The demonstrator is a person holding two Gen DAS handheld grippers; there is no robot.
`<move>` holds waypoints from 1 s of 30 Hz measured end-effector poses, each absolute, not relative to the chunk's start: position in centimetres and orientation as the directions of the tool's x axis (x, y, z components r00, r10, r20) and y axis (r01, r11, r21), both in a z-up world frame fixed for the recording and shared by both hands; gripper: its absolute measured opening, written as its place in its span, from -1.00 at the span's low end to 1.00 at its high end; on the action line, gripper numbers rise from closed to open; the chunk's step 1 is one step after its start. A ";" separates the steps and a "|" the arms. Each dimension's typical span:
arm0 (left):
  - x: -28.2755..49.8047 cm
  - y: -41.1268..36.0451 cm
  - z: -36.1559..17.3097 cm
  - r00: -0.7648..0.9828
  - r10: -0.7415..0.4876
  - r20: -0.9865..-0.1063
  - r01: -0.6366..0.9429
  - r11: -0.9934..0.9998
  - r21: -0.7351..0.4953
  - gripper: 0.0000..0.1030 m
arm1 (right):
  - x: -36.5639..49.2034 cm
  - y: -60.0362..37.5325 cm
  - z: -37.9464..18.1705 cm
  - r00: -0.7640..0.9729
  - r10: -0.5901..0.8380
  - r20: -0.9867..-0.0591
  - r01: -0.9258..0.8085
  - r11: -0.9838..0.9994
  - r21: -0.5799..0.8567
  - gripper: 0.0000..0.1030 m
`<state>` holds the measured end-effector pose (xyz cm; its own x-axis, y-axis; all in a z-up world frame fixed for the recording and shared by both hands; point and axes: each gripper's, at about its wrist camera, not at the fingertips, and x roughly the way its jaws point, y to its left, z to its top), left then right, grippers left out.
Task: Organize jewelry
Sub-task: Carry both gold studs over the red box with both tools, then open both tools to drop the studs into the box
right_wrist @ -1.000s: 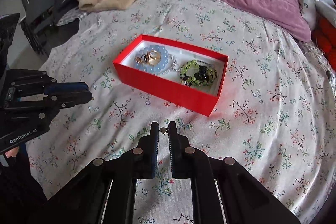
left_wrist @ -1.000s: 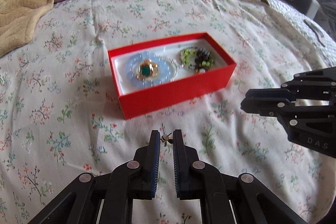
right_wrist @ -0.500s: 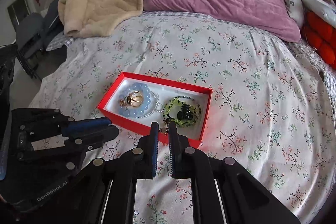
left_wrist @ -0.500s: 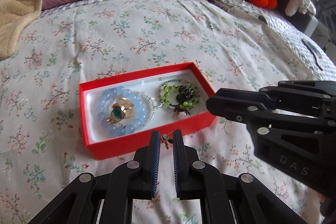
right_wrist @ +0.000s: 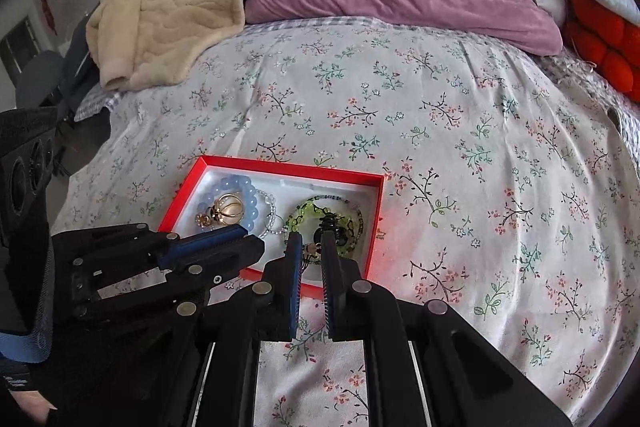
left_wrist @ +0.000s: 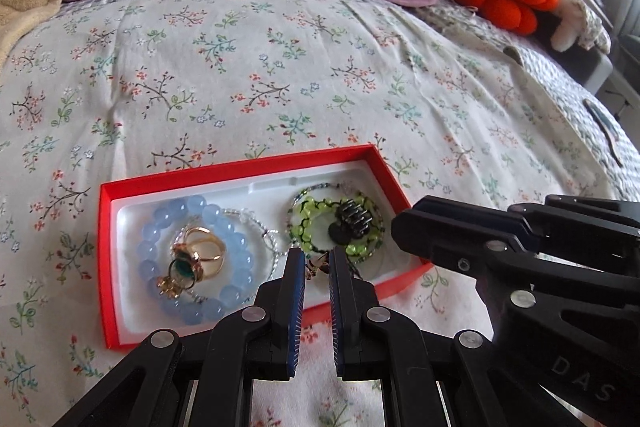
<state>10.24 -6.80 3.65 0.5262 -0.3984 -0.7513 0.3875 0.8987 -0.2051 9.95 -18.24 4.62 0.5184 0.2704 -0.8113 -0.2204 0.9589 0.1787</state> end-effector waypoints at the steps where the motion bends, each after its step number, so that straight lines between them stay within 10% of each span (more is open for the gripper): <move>1: 10.3 -7.0 3.5 0.526 -0.397 -0.752 0.389 0.899 -0.202 -0.87 | 10.0 -18.4 4.6 0.519 0.270 -0.811 -0.217 0.959 0.180 -0.81; 12: 10.8 -8.0 2.7 0.523 -0.382 -0.762 0.390 0.902 -0.184 -0.81 | 10.3 -18.7 4.4 0.520 0.271 -0.810 -0.209 0.960 0.188 -0.81; 16: 9.8 -7.7 3.3 0.531 -0.371 -0.762 0.405 0.901 -0.157 -0.41 | 10.5 -18.3 4.5 0.521 0.277 -0.807 -0.216 0.958 0.190 -0.81; 30: 7.1 -4.9 3.9 0.543 -0.309 -0.781 0.448 0.893 -0.042 -0.12 | 12.8 -16.6 3.5 0.505 0.315 -0.804 -0.199 0.949 0.246 -0.81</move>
